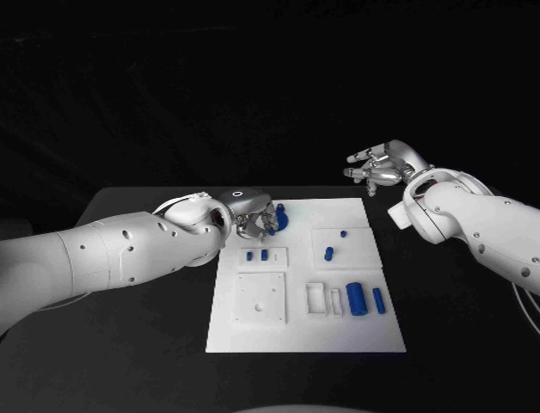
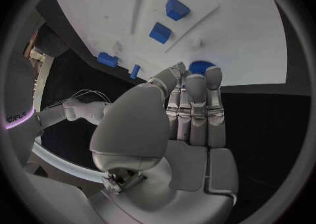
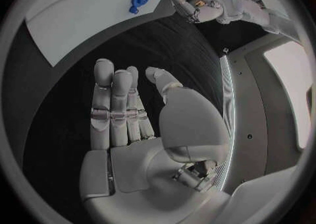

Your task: Assemble the parts on the task board

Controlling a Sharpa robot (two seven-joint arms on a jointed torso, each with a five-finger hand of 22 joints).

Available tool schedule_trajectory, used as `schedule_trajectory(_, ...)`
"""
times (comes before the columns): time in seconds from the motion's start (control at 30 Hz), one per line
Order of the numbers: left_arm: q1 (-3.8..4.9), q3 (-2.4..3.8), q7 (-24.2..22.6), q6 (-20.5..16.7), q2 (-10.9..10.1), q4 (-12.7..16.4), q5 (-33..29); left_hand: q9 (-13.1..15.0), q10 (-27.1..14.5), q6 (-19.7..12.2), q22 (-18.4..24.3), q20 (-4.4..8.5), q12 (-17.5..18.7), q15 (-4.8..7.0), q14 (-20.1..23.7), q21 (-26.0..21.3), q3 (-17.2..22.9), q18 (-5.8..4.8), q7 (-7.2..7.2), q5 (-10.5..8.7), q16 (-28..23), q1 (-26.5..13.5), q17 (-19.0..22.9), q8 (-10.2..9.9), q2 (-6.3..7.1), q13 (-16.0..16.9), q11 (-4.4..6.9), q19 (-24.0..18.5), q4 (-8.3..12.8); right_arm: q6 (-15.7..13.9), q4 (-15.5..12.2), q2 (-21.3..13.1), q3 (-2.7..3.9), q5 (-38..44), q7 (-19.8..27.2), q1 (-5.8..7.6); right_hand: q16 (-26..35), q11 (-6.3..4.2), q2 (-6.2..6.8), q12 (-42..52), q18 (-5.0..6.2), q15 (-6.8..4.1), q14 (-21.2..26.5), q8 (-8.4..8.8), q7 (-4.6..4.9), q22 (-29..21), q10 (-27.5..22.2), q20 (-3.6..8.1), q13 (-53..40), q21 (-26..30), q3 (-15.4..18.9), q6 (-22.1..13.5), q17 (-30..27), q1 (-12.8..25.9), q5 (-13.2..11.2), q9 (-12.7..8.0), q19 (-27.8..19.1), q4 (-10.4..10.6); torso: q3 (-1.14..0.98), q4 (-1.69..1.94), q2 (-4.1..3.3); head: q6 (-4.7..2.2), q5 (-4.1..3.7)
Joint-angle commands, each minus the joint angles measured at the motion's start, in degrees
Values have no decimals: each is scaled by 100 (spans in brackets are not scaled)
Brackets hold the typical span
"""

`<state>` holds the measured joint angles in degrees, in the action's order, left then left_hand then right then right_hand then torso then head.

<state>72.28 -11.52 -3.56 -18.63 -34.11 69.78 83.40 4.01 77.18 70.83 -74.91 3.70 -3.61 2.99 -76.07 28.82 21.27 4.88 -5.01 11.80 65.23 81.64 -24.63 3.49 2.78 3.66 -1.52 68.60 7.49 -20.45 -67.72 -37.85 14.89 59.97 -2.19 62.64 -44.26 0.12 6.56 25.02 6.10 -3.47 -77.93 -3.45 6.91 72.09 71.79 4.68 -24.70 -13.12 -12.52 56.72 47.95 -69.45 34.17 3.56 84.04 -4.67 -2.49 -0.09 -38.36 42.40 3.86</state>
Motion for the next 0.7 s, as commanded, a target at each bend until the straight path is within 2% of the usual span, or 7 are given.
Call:
schedule_trajectory(0.03,3,36,-38,-11,-101,121,-207,5,-14,37,-114,27,16,-7,-30,20,-35,112,10,0,-35,-21,-2,13,3,-11,-9,-31,-9,17,-1,-8,2,-8,48,-4,31,6,27,-9,81,-13,23,-12,-2,-5,-10,10,-2,20,-12,46,-6,37,34,9,196,-25,4,-2,-4,11,3)
schedule_trajectory(0.37,5,85,45,261,-420,329,-294,4,-57,25,-115,19,18,-14,-41,-10,-64,114,3,-17,-160,15,24,13,3,-12,-23,-67,-17,19,3,-36,2,-8,45,-17,31,6,27,-9,81,-13,23,-12,-2,-5,-10,10,-2,20,-12,46,-6,37,34,9,196,-25,7,3,-3,44,8)
schedule_trajectory(0.47,5,86,49,289,-459,344,-268,3,-61,20,-117,20,18,-15,-41,-10,-68,112,3,-16,-168,25,21,12,3,-12,-24,-70,-17,18,3,-41,2,-8,45,-19,31,6,27,-9,81,-13,23,-12,-2,-5,-10,10,-2,20,-12,46,-6,37,34,9,196,-25,4,7,-1,43,16)
schedule_trajectory(0.7,4,85,59,375,-456,289,-244,3,-62,21,-118,20,19,-15,-40,-10,-68,113,2,-12,-171,32,20,12,3,-13,-26,-71,-15,17,3,-38,2,-8,46,-23,31,6,27,-9,81,-13,23,-12,-2,-5,-10,10,-2,20,-12,46,-6,37,34,9,196,-25,3,-9,-3,49,45)
